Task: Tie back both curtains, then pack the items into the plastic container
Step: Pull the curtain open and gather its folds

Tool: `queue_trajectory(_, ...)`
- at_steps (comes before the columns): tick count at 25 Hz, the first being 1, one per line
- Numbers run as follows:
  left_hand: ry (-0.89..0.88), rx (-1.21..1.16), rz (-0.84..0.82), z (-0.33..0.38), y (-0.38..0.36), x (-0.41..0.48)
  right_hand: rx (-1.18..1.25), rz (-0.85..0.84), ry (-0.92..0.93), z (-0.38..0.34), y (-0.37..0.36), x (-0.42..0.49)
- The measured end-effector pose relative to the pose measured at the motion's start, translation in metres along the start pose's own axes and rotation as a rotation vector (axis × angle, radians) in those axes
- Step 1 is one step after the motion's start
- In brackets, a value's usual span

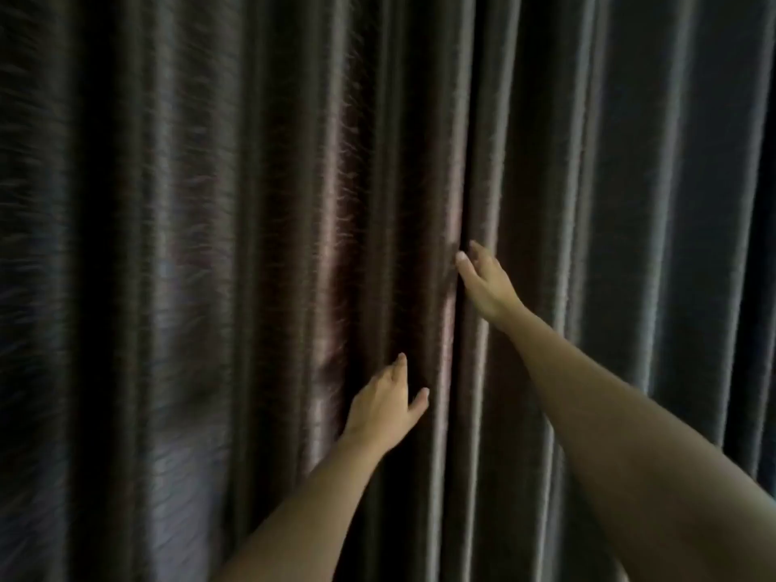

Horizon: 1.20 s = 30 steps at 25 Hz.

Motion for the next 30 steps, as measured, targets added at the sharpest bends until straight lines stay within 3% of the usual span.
queue_trajectory(5, 0.158, -0.057, 0.222, 0.038, -0.034, 0.061, 0.104, -0.06, 0.114, -0.011, 0.011, 0.065)
queue_trajectory(8, 0.128, 0.253, 0.471, 0.027, -0.035, 0.082, 0.187, -0.131, 0.188, -0.016, -0.009, 0.093)
queue_trajectory(12, 0.045, 0.678, 0.533, -0.022, -0.009, 0.088, 0.259, -0.195, 0.367, -0.045, -0.047, 0.11)
queue_trajectory(16, 0.165, 0.891, 0.584, -0.086, 0.037, 0.072, 0.097, -0.163, 0.446, -0.085, -0.084, 0.136)
queue_trajectory(19, 0.259, 0.985, 0.572, -0.126, 0.077, 0.062, 0.131, -0.144, 0.501, -0.113, -0.111, 0.156)
queue_trajectory(24, 0.317, 0.991, 0.723, -0.178, 0.121, 0.029, 0.295, -0.139, 0.645, -0.161, -0.153, 0.158)
queue_trajectory(27, 0.467, 0.783, 0.837, -0.206, 0.154, 0.003, 0.461, -0.165, 0.686, -0.198, -0.181, 0.157)
queue_trajectory(30, 0.547, 0.638, 0.85, -0.234, 0.186, -0.017, 0.513, -0.181, 0.725, -0.239, -0.206, 0.16)
Point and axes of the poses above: each hand's wrist, its own x-axis towards the middle knuckle, its own y-axis out of the back of the hand, z = x × y, the point moved 2 cm from there along x, towards the middle knuckle, and after that the axes turned 9 degrees about -z, right-handed, at the moved point
